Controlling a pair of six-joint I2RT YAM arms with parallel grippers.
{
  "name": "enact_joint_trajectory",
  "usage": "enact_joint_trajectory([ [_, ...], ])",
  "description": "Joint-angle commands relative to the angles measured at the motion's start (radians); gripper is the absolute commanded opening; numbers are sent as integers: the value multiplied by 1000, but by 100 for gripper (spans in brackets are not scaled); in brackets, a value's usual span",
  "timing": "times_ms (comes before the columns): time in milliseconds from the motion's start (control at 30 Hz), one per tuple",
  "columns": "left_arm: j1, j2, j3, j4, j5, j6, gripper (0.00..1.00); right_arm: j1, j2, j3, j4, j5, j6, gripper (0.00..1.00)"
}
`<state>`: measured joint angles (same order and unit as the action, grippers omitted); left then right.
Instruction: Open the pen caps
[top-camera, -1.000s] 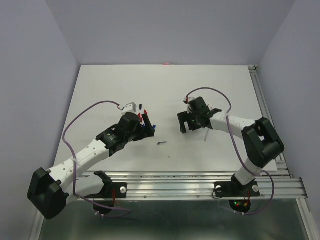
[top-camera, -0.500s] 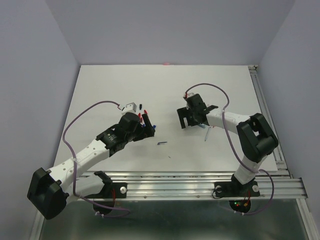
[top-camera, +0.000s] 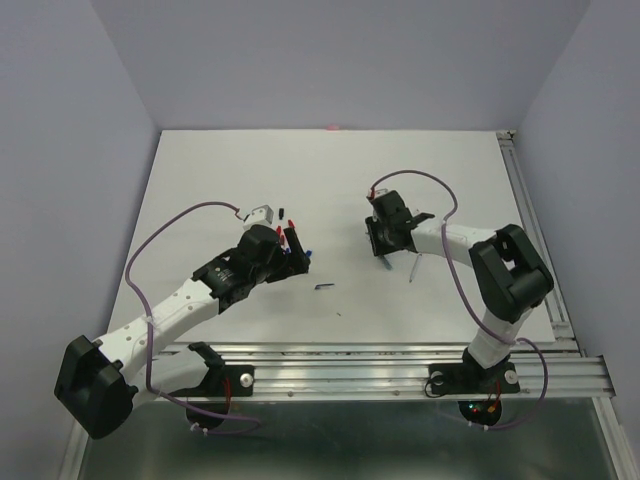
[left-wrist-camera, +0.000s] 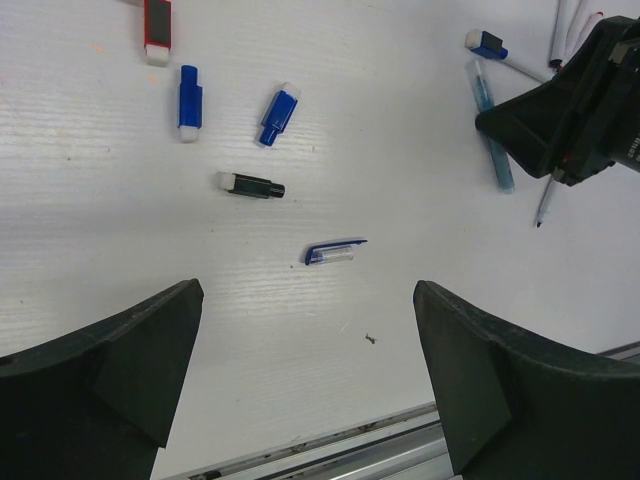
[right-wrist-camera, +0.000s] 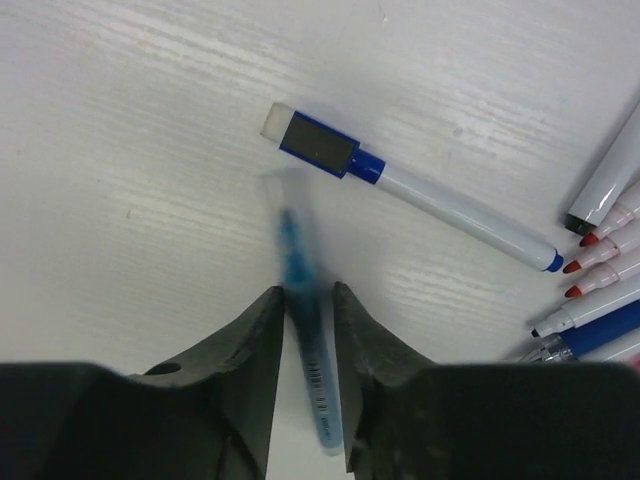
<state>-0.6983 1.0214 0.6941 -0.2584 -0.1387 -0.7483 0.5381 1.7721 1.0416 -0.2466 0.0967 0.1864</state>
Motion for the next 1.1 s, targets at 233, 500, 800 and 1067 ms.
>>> enact_joint_trajectory([
  [233, 3, -12, -5, 39, 30, 26, 99, 26, -190, -147, 73, -225, 54, 12],
  [500, 0, -15, -42, 195, 167, -28, 97, 109, -326, -267, 312, -546, 117, 9],
  [800, -52, 66, -47, 353, 151, -154, 82, 230, -365, -323, 522, -468, 320, 9],
  [1067, -122, 111, -36, 395, 146, -171, 58, 246, -402, -374, 616, -497, 424, 9],
])
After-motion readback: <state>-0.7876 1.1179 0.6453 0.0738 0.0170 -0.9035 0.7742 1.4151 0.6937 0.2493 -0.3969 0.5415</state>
